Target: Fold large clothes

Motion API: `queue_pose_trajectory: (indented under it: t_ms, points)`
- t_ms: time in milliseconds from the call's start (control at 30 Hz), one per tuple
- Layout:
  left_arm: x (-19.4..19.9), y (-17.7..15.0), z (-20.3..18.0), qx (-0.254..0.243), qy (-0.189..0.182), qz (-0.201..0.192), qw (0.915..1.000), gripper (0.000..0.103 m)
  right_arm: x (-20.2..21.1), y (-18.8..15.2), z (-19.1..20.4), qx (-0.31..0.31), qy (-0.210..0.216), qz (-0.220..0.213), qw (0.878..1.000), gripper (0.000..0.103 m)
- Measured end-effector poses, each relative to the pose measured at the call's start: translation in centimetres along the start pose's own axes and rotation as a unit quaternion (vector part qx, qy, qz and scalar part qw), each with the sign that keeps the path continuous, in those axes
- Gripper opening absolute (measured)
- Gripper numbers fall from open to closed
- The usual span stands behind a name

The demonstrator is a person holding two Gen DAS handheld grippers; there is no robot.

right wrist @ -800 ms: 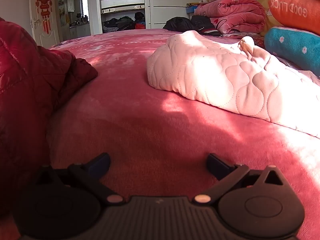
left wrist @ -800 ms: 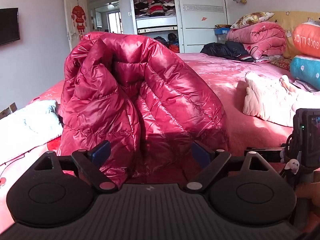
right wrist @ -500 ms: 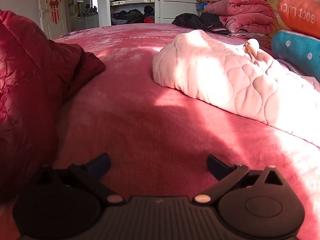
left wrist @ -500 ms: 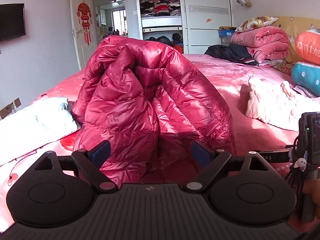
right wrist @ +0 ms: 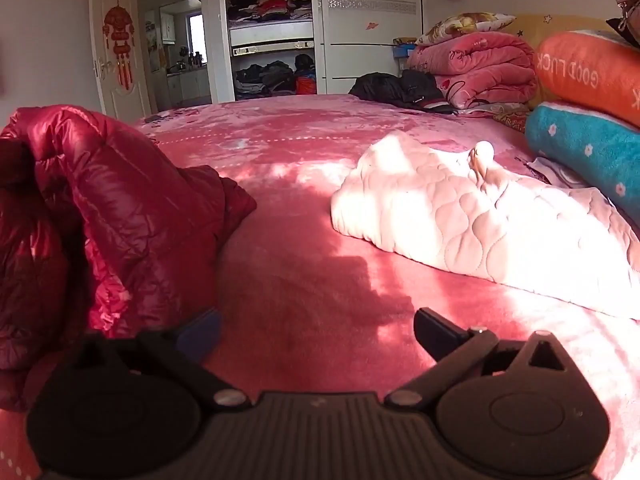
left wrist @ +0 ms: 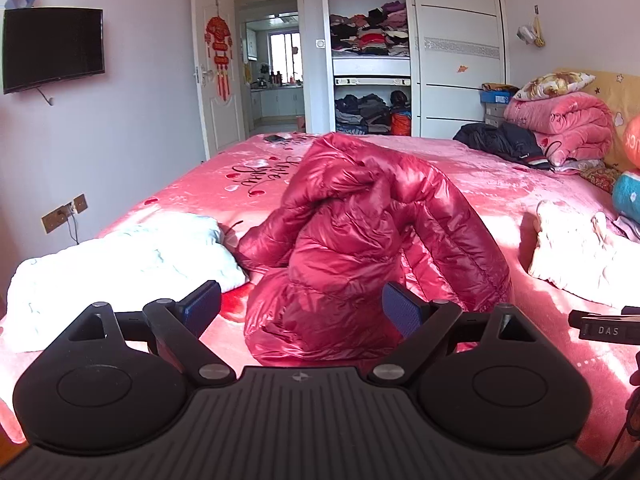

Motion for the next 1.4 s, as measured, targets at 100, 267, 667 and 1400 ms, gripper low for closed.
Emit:
queue_pose_trajectory:
  t_ms: [100, 267, 667, 1400]
  points:
    - [1.8, 0.5, 1.3, 0.002, 0.013, -0.012, 0.9998, 0.103, 2.6, 0.9, 0.9, -0.006, 0.008, -0.015, 1.000, 0.102]
    - [4.8, 1.6, 3.7, 0.007, 0.030, -0.032, 0.9990, 0.103, 6.6, 2.0, 3.0, -0.004, 0.016, -0.038, 0.999, 0.102]
    - [11.4, 2.9, 8.3, 0.030, 0.055, -0.065, 0.9960, 0.103, 15.3, 4.9, 10.0, 0.043, 0.077, -0.083, 0.993, 0.102]
    - [8.5, 2.6, 8.8, 0.046, 0.034, -0.042, 0.9975, 0.103, 20.3, 5.8, 13.8, 0.059, 0.134, -0.102, 0.984, 0.102]
Point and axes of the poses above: each gripper's, at about its wrist camera, not at the fingertips, and x roughly against the way its jaws point, z to its left, y to its top, the point moved 4 cm from there along -x, roughly the way its jaws point, and after that the axes turned 1 degree about z, right-handed, at the moved point
